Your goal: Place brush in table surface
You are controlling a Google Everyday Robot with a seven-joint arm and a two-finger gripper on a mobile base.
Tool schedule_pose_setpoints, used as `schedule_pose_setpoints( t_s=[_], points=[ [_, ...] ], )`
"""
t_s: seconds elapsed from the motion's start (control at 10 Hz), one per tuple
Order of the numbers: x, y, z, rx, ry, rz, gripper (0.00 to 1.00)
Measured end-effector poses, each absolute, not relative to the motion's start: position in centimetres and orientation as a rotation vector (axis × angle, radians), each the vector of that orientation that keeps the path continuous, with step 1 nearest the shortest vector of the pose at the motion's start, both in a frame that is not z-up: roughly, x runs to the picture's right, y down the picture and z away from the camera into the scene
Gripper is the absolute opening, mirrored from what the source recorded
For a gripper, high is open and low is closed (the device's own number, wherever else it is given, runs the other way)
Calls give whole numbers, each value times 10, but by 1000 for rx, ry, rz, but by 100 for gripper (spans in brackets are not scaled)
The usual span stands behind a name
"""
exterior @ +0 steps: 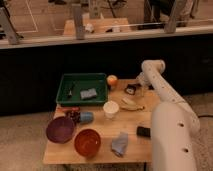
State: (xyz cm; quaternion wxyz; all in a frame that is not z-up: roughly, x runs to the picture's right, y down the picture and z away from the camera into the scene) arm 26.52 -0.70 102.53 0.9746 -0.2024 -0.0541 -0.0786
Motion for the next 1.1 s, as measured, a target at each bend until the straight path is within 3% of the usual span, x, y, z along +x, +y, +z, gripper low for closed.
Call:
schedule_pose_setpoints(
  t_s=[0.3, 0.4, 0.8, 1.1],
  points=[
    [260, -2, 1027, -417, -112, -185, 58],
    [255, -1, 1027, -422, -115, -203, 45],
    [252, 1, 1027, -433, -119, -205, 6],
    [252, 5, 1025, -446, -129, -205, 0]
  ],
)
